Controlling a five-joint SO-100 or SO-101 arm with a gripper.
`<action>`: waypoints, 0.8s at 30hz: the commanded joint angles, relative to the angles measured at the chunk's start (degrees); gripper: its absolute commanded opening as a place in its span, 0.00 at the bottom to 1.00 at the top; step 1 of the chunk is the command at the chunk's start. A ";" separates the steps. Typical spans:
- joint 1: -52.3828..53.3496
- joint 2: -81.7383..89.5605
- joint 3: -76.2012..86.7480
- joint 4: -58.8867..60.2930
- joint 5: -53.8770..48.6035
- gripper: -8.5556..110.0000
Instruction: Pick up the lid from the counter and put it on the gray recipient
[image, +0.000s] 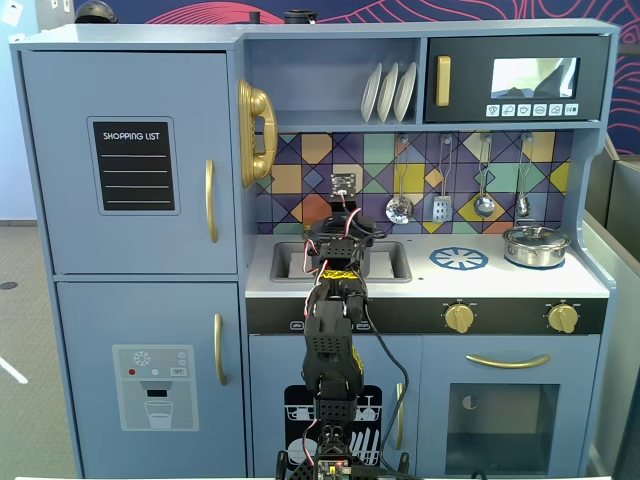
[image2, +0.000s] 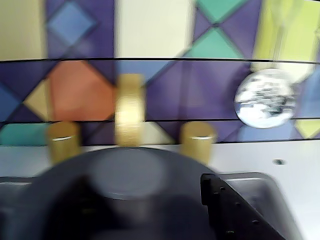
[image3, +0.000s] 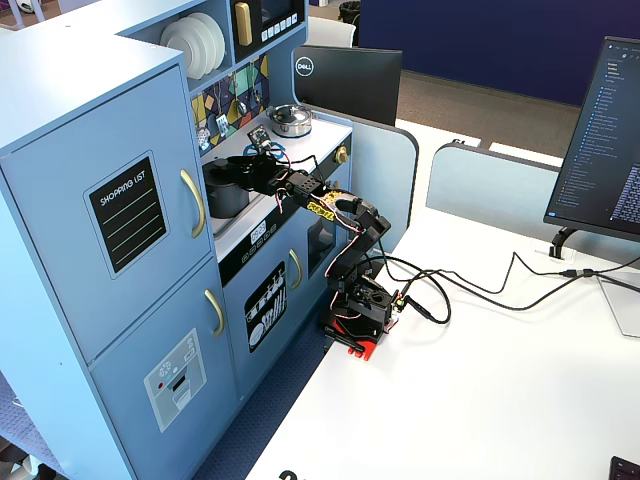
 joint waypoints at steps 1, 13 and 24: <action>0.62 2.55 2.02 -0.70 0.53 0.31; -2.90 7.12 -1.05 -2.20 1.58 0.39; -1.05 23.03 -0.62 11.43 -4.22 0.35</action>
